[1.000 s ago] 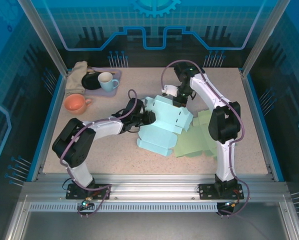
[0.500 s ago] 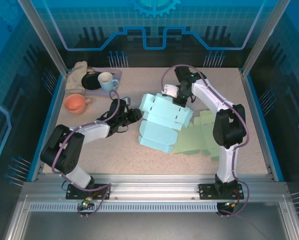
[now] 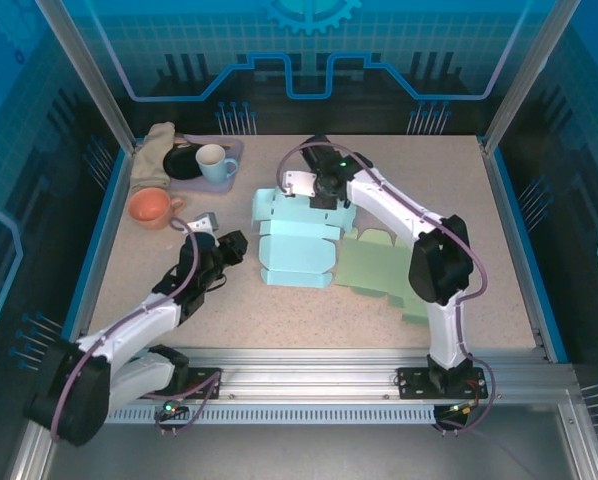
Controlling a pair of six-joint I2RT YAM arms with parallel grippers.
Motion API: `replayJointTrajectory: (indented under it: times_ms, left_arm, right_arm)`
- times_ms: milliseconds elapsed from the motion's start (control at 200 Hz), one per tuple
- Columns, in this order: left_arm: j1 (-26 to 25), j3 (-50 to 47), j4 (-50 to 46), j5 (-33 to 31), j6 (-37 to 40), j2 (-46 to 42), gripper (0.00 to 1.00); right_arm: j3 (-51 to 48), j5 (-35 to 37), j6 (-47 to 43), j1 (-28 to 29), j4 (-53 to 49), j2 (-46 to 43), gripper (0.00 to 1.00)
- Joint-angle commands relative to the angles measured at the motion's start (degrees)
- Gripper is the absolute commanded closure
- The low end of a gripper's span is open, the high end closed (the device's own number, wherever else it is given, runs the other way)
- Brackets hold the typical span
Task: Fold the paper box
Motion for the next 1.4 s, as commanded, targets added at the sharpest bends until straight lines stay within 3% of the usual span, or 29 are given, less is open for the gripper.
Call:
replayJointTrajectory:
  times_ms: [0, 195, 490, 585, 715, 890, 1070, 1395]
  left_arm:
    - [0.3, -2.4, -1.4, -7.1, 1.2, -2.5, 0.65]
    - [0.4, -2.2, -0.6, -9.3, 1.0, 0.8, 0.65]
    - [3.0, 0.5, 3.0, -3.4, 1.3, 10.5, 0.66]
    - [3.0, 0.9, 5.2, -2.7, 1.5, 13.3, 0.66]
    - [3.0, 1.4, 7.0, -3.5, 1.8, 15.7, 0.67]
    - [3.1, 1.5, 8.8, -3.1, 2.6, 16.5, 0.67]
    - [3.1, 1.0, 9.3, -3.5, 3.9, 15.7, 0.67]
    - [3.1, 3.2, 10.3, -8.5, 6.4, 19.7, 0.68]
  right_arm:
    - [3.0, 3.9, -1.4, 2.1, -1.5, 3.7, 1.0]
    - [5.0, 6.4, -4.1, 4.5, 0.0, 8.9, 1.0]
    - [-7.3, 7.7, -12.8, 4.2, 15.9, 6.5, 1.0]
    - [-15.0, 7.5, -17.6, 4.4, 26.9, 3.4, 1.0]
    - [-28.8, 7.9, -27.4, 4.7, 52.5, -0.3, 1.0]
    - [-35.3, 7.2, -31.8, 5.0, 69.5, -2.4, 1.0]
    - [-36.4, 5.6, -30.3, 5.1, 69.2, -4.6, 1.0]
    - [-39.7, 4.7, -34.4, 4.9, 79.0, -3.2, 1.0]
